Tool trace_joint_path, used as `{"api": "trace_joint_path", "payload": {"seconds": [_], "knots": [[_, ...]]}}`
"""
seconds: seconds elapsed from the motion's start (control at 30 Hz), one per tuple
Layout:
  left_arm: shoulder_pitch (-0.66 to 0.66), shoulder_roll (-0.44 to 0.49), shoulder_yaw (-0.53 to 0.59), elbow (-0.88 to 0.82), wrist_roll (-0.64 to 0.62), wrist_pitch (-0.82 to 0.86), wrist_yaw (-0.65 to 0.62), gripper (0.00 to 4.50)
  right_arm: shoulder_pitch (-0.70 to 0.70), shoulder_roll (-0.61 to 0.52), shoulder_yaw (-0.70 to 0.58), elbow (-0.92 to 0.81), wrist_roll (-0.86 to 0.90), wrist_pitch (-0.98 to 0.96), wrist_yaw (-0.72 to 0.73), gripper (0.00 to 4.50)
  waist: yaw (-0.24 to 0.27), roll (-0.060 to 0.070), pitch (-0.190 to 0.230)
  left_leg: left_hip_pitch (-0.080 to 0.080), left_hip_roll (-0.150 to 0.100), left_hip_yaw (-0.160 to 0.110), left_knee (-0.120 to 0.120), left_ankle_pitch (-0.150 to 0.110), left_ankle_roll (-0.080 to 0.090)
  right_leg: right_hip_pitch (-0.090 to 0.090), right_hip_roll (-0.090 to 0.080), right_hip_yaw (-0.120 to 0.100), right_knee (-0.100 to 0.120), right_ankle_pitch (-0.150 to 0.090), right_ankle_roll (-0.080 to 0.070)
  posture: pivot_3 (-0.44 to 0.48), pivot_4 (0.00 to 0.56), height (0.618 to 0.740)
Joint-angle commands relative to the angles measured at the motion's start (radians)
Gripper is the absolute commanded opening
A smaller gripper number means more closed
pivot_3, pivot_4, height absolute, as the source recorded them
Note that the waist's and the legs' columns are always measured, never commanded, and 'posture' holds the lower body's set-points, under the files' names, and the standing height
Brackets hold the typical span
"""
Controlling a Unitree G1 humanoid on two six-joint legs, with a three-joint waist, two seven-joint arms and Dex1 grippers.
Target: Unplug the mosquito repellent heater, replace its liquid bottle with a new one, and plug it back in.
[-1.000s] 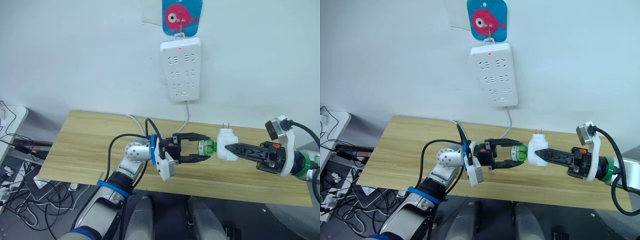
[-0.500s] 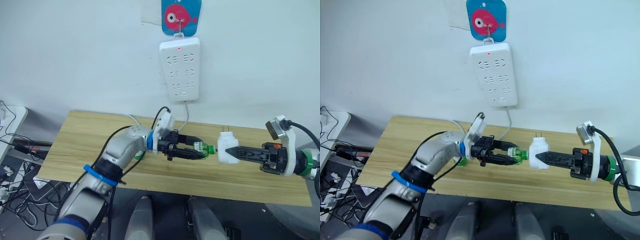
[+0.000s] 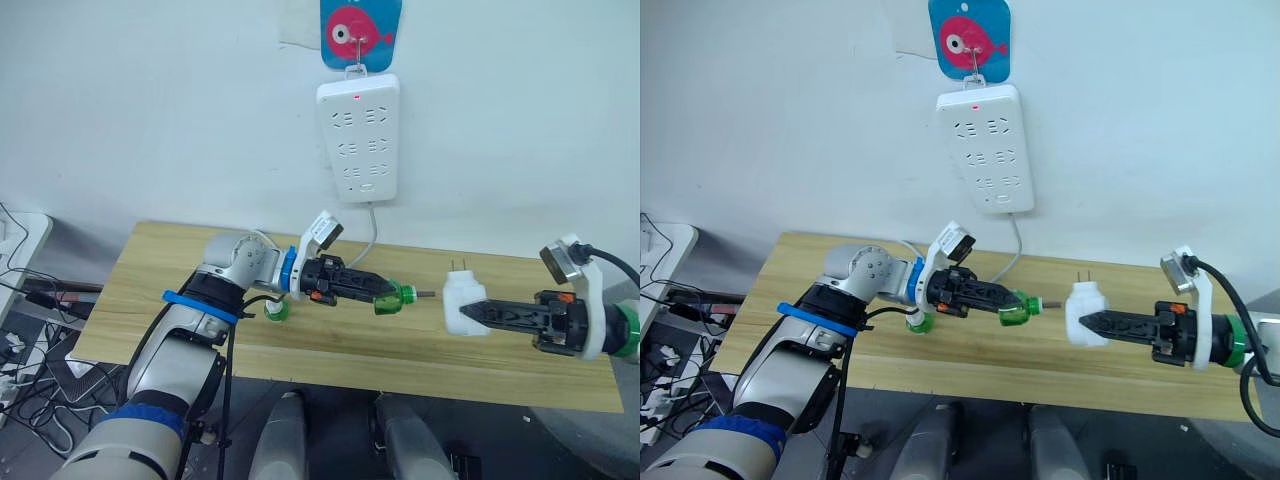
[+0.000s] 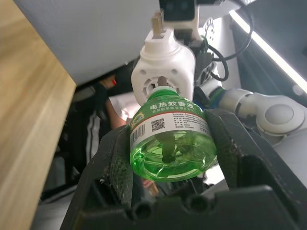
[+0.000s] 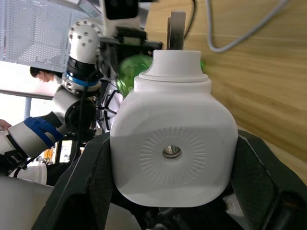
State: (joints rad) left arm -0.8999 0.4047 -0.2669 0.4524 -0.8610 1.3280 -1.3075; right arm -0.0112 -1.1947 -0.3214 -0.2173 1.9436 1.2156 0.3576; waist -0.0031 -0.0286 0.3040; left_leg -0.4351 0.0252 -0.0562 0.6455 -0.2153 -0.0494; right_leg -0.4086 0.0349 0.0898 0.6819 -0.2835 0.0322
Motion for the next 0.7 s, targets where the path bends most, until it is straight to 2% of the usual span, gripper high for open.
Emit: {"api": "trace_joint_path", "payload": {"seconds": [0.03,0.1,0.27,0.37,0.5,0.7], "knots": [[0.017,0.024,0.042,-0.077,0.012,-0.048,-0.024,2.24,0.023,-0.025,-0.071,0.069,-0.059,0.001,-0.005,2.98,0.0,0.0,0.0,0.0,0.0,0.001,0.0,0.0,0.0,0.0,0.0,0.001,0.0,0.0,0.0,0.085,0.319,0.74],[0.026,0.027,0.046,-0.098,0.034,-0.089,-0.019,2.24,0.015,-0.021,-0.058,0.098,-0.157,-0.013,-0.026,2.98,0.0,-0.001,0.0,0.0,0.0,0.001,0.0,0.0,0.0,0.0,0.0,0.001,0.0,0.0,0.0,0.087,0.321,0.74],[0.05,0.001,0.077,-0.143,0.063,-0.153,0.03,2.24,-0.033,-0.021,0.135,0.172,-0.655,-0.093,-0.097,2.98,0.001,-0.001,0.0,0.0,0.0,0.002,0.0,0.0,0.0,0.0,0.0,0.001,0.0,0.0,0.0,0.108,0.322,0.74],[0.063,-0.009,0.084,-0.169,0.076,-0.169,0.055,2.24,-0.083,0.001,0.232,0.244,-0.861,-0.122,-0.098,2.98,0.002,0.001,0.002,0.0,0.0,0.002,-0.001,0.0,0.0,-0.002,0.0,0.002,0.0,0.0,0.0,0.115,0.324,0.74],[0.076,-0.006,0.087,-0.182,0.094,-0.185,0.064,2.24,-0.179,0.069,0.315,0.344,-1.051,-0.14,-0.078,2.98,0.0,0.001,0.003,0.0,0.0,0.003,0.0,0.0,0.0,-0.002,0.0,0.003,0.0,0.0,0.0,0.133,0.323,0.74],[0.094,0.0,0.09,-0.208,0.094,-0.174,0.074,2.24,-0.281,0.154,0.337,0.466,-1.217,-0.143,-0.025,2.98,0.002,0.002,0.004,0.001,0.0,0.004,-0.001,0.0,0.0,-0.002,0.0,0.004,0.0,0.0,0.0,0.141,0.323,0.74]]}}
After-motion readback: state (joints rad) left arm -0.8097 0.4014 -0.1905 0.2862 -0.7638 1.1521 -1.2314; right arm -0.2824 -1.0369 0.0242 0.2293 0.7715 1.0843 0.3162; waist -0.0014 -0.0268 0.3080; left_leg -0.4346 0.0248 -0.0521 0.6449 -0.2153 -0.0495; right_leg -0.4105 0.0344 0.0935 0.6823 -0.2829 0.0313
